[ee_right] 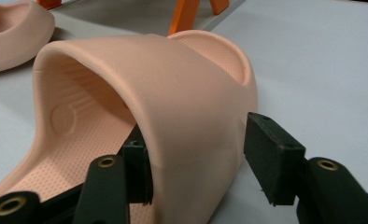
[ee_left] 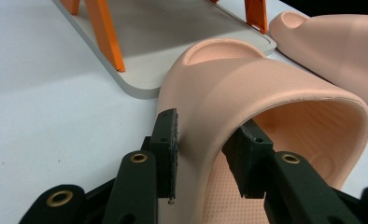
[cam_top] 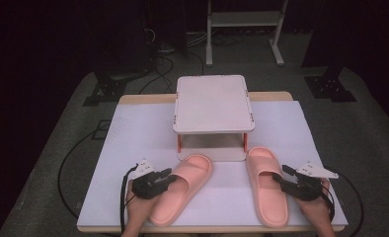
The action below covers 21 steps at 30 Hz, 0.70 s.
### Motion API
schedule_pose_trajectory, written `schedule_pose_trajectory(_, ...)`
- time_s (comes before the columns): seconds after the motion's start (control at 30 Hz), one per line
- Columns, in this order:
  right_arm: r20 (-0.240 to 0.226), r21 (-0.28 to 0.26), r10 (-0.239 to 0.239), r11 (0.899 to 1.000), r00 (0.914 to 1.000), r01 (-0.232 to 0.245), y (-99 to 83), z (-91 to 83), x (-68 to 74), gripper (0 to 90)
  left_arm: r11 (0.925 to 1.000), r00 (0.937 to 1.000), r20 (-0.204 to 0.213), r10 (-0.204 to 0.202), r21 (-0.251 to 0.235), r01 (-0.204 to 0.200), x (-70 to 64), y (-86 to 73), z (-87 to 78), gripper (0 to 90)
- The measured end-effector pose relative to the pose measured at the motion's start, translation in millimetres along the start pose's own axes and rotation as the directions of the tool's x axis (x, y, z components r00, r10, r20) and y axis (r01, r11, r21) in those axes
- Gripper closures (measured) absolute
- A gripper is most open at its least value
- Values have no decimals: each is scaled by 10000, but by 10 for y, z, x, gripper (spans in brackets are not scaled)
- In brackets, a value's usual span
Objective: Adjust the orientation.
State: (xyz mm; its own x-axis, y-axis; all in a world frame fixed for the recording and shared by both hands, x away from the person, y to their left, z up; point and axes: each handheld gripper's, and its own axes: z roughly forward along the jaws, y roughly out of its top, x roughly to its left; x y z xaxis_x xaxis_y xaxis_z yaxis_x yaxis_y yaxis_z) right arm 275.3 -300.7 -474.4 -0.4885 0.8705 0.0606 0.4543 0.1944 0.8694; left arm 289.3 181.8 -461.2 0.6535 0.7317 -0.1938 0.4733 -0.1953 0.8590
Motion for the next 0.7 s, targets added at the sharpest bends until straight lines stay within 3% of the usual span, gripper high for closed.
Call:
schedule_pose_trajectory(0.03, -22, 11, -9, 10000, 10000, 9, 4, 1, 8, 528, 10000, 10000, 11, 17, -4, -17, -7, 1, -1, 653)
schedule_pose_trajectory(0.23, 297, -74, -255, 9996, 9992, 258, 10, -23, 34, 598, 10000, 10000, -7, -14, -39, 14, -2, 2, -6, 656)
schedule_pose_trajectory(0.7, 434, -320, -125, 9994, 9990, 139, 21, -103, 6, 683, 9992, 9996, 113, -258, -287, 261, 28, 7, -62, 661)
